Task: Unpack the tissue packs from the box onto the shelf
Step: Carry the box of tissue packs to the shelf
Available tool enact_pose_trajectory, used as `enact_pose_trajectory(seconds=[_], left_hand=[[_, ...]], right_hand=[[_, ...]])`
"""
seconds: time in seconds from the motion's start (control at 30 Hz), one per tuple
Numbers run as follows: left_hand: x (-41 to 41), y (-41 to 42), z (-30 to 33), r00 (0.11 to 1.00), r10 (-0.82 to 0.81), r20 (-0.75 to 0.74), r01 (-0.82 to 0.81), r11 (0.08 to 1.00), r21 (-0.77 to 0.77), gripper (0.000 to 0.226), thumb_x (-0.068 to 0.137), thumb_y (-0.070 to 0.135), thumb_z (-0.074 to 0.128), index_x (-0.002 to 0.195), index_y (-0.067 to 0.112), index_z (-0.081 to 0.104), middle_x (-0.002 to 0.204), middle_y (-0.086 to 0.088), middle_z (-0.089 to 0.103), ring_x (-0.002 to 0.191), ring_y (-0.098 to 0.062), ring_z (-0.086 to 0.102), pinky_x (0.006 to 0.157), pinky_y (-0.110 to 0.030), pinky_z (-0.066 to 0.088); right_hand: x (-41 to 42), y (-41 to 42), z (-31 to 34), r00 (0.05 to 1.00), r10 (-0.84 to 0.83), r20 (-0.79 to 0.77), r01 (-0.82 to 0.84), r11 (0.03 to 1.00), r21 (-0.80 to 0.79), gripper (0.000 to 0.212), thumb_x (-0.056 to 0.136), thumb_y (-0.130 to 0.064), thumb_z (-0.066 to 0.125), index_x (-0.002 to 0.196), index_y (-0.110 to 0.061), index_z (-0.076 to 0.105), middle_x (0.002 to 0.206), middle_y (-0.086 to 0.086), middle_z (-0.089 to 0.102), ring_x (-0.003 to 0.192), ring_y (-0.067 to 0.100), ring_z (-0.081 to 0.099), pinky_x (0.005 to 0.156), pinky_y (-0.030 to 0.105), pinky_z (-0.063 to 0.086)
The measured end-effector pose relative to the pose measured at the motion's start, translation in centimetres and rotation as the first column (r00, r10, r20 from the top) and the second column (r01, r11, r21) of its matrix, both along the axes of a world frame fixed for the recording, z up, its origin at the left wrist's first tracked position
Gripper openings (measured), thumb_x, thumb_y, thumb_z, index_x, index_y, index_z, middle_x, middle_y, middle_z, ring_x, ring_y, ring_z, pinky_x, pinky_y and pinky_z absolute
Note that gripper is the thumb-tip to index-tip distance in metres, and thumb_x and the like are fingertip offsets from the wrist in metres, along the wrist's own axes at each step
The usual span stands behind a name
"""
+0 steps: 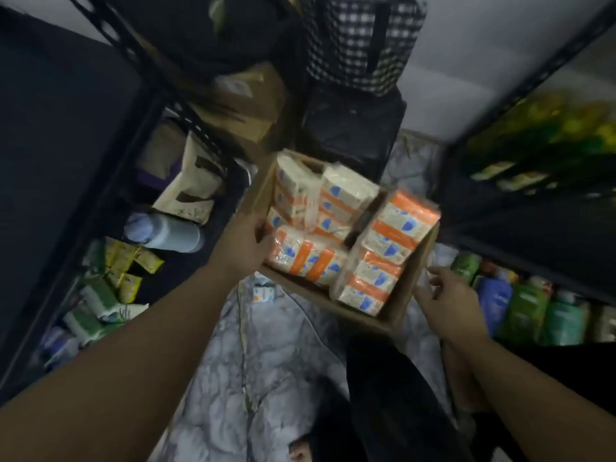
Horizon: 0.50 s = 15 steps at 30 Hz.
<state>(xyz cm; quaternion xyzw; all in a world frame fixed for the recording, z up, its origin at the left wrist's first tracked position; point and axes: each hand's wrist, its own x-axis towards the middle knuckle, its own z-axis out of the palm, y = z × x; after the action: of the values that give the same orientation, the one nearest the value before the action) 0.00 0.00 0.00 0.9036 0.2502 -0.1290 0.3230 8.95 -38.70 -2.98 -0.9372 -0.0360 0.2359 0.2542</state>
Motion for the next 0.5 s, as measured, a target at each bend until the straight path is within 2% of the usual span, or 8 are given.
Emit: enact_pose_trajectory(seconds=[0.07,0.13,0.27,0.37,0.5], left_hand=[[1.1,0.2,-2.7,1.000,-0.011,-0.025,0.014,0.994,0.110,0.024,0.095,0.022,0.061,0.114,0.008,0.068,0.112,-0.014,0.068,0.105,-0.031,0.060,0.088,-0.035,0.042],[1.9,0.3,-4.7,0.995,0.072,-0.061,-0.059,0.979,0.197,0.033,0.093,0.022,0.065,0.123,0.009,0.065,0.120,-0.020,0.063,0.116,-0.038,0.055,0.096,-0.044,0.044],[2.6,0.7,-7.6,0.987,0.162,0.015,-0.159,0.937,0.310,0.043,0.092,0.020,0.065,0.132,0.005,0.057,0.128,-0.027,0.053,0.121,-0.046,0.050,0.101,-0.054,0.043],[2.9,1.6,-8.6,0.968,0.241,0.069,-0.250,0.930,0.269,0.048,0.092,0.013,0.064,0.139,0.005,0.056,0.133,-0.029,0.050,0.124,-0.047,0.048,0.107,-0.052,0.039],[2.8,2.8,-8.9,0.950,0.300,0.082,-0.310,0.935,0.173,0.048,0.089,0.006,0.067,0.136,0.011,0.063,0.120,-0.024,0.067,0.111,-0.044,0.061,0.095,-0.047,0.047]], right_hand=[[0.1,0.0,-1.9,0.997,-0.071,-0.020,0.071,0.997,-0.006,0.051,0.091,-0.047,0.069,0.131,-0.017,0.063,0.115,0.006,0.071,0.091,0.016,0.060,0.079,0.029,0.042],[0.1,0.3,-3.5,0.996,-0.081,-0.040,0.080,0.996,-0.026,0.053,0.091,-0.041,0.072,0.136,-0.015,0.060,0.119,0.008,0.069,0.099,0.023,0.065,0.081,0.030,0.043],[0.3,0.8,-5.3,0.989,-0.137,-0.049,0.136,0.991,-0.011,0.051,0.091,-0.031,0.076,0.136,-0.013,0.059,0.114,0.008,0.070,0.097,0.025,0.068,0.079,0.029,0.045],[0.4,1.0,-5.8,0.978,-0.193,-0.085,0.193,0.981,-0.006,0.048,0.091,-0.031,0.076,0.134,-0.016,0.060,0.110,0.006,0.071,0.092,0.023,0.069,0.080,0.036,0.054],[0.8,1.9,-6.4,0.964,-0.235,-0.124,0.234,0.972,-0.019,0.048,0.091,-0.030,0.076,0.135,-0.017,0.060,0.108,0.005,0.073,0.095,0.024,0.069,0.085,0.038,0.056]])
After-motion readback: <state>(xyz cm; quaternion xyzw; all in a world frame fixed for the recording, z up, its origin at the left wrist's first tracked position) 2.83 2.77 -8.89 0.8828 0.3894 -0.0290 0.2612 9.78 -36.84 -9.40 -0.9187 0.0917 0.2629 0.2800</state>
